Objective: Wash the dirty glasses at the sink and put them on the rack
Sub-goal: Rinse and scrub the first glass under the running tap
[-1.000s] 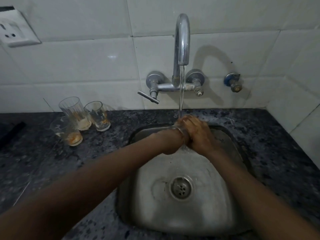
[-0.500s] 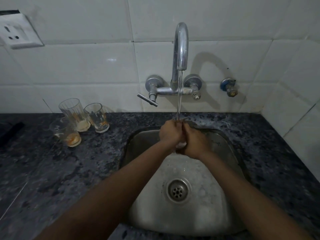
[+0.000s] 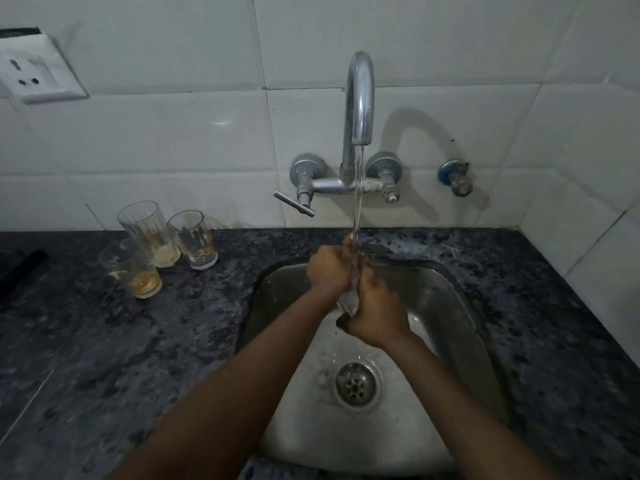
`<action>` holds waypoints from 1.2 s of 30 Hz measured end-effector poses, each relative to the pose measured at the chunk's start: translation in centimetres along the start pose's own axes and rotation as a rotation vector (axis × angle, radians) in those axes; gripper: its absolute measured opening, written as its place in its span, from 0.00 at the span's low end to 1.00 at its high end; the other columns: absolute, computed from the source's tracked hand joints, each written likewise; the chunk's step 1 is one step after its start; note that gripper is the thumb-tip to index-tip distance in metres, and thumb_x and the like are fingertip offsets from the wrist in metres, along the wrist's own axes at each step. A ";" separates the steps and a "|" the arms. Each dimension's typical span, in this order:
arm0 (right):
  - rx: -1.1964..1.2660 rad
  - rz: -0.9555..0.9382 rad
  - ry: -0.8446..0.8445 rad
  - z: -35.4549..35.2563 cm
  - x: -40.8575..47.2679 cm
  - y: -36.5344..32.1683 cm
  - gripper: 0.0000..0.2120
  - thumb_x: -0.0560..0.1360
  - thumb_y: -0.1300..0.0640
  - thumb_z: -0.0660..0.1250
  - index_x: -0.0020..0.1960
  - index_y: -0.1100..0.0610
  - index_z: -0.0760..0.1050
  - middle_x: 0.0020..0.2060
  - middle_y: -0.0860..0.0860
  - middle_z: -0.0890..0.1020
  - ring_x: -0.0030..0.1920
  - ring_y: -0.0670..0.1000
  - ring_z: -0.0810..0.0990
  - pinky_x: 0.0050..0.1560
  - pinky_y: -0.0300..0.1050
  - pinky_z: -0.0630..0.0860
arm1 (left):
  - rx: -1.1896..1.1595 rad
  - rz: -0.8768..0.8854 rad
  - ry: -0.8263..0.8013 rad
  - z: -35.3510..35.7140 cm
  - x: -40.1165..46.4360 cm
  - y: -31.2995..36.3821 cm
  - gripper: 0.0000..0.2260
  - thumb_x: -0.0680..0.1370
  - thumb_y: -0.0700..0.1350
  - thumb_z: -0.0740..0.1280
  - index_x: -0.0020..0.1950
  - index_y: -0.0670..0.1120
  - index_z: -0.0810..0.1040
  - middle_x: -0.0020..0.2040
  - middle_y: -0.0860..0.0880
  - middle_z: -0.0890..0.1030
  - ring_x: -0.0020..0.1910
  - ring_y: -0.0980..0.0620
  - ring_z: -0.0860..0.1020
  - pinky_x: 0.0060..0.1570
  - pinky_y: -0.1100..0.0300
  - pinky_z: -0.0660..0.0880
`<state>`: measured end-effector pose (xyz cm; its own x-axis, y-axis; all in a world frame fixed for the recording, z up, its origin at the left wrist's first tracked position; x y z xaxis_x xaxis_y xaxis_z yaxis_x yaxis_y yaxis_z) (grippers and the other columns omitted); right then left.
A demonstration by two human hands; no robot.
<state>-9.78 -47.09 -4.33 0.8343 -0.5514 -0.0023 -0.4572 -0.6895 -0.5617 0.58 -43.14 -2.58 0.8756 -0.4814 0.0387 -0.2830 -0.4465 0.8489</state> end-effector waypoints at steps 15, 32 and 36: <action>0.719 0.101 0.007 0.0 2.1 3.1 0.31 0.55 0.72 0.76 0.56 0.62 0.72 0.48 0.55 0.79 0.47 0.53 0.79 0.37 0.36 0.74 | -1.026 -0.381 -0.403 2.6 -0.8 -0.1 0.27 0.79 0.61 0.46 0.63 0.42 0.71 0.51 0.46 0.77 0.47 0.48 0.76 0.51 0.49 0.74; 1.142 0.480 -0.218 5.4 1.9 2.8 0.17 0.73 0.47 0.66 0.58 0.53 0.71 0.41 0.54 0.81 0.40 0.54 0.82 0.41 0.54 0.80 | -0.766 -0.403 -0.377 1.2 -2.1 -5.1 0.13 0.80 0.48 0.56 0.47 0.47 0.80 0.42 0.49 0.84 0.42 0.51 0.79 0.44 0.58 0.74; 1.452 0.635 -0.324 6.6 1.6 1.7 0.20 0.76 0.44 0.58 0.46 0.60 0.77 0.37 0.59 0.83 0.38 0.55 0.82 0.38 0.47 0.80 | -0.537 -0.100 -0.309 0.8 -3.4 -3.7 0.13 0.81 0.50 0.56 0.55 0.45 0.77 0.49 0.45 0.82 0.48 0.50 0.81 0.46 0.60 0.77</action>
<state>-7.18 -46.05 -10.74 0.7471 -0.3124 -0.5868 -0.2310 0.7057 -0.6698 -1.61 -40.45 -6.27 0.7114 -0.6887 -0.1402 0.1006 -0.0976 0.9901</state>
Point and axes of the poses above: each hand's wrist, its own x-axis towards the middle knuckle, its own z-axis out of the palm, y = z × x, the point moved 9 cm from there along x, towards the middle knuckle
